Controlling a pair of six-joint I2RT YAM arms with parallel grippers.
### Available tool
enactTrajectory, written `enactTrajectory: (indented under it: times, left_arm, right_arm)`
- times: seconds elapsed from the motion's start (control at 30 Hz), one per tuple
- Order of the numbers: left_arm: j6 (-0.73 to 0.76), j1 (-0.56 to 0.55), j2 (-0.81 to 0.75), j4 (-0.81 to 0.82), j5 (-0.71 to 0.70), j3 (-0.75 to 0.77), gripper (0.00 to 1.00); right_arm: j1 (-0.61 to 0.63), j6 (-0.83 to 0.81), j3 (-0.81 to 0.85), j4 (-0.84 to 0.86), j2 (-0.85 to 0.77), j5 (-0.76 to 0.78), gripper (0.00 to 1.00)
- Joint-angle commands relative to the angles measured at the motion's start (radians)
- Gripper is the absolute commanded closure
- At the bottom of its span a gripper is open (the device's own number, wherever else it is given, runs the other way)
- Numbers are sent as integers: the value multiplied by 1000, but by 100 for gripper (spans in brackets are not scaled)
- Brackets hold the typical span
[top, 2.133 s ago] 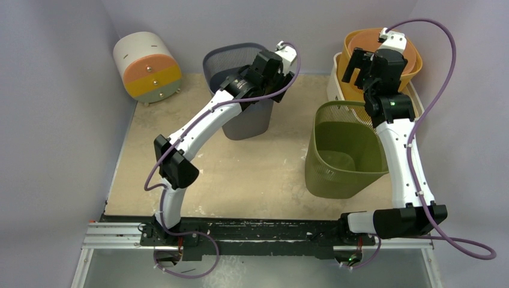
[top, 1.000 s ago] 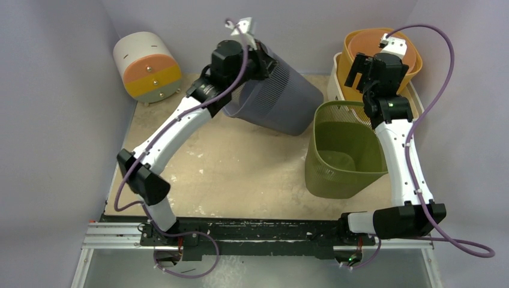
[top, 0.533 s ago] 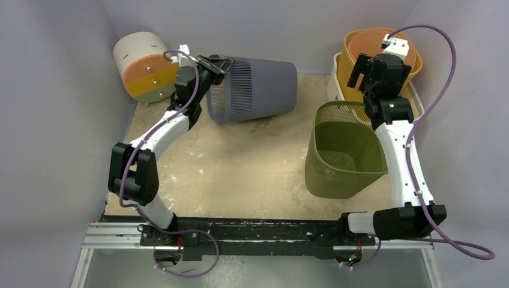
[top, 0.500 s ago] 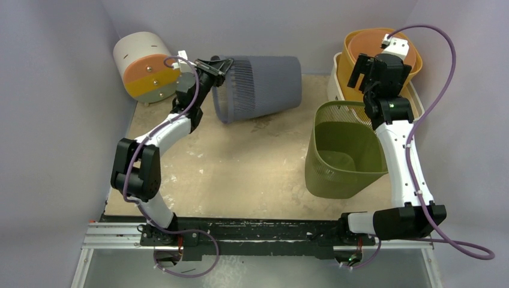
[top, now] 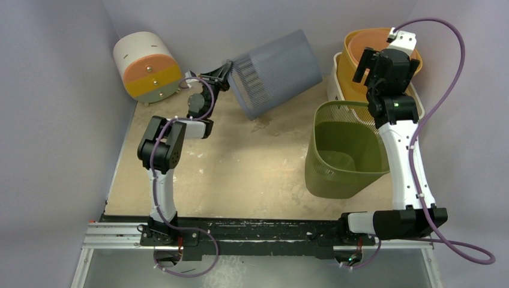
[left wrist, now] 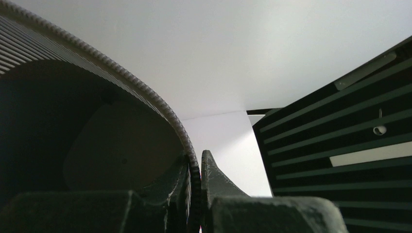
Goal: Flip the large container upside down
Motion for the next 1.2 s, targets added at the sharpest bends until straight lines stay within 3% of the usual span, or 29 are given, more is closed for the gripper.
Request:
enactTrajectory:
  times: [0.0, 0.2, 0.3, 0.7, 0.97, 1.17]
  left_arm:
    - [-145, -6, 55, 336, -60, 84, 100]
    - [-180, -6, 162, 336, -37, 94, 100]
    - [-170, 7, 154, 336, -29, 3, 100]
    - [-20, 122, 177, 336, 178, -265, 100]
    - [38, 181, 253, 334, 322, -290, 100]
    - [83, 226, 292, 333, 402, -330, 85]
  right_arm:
    - [-5, -20, 48, 9, 3, 42, 4]
    - [-5, -12, 43, 7, 5, 37, 5]
    - [-5, -6, 36, 10, 5, 31, 5]
    - [-5, 16, -11, 40, 19, -21, 4]
    - [-5, 31, -50, 43, 18, -57, 4]
    - [-5, 37, -58, 43, 18, -68, 3]
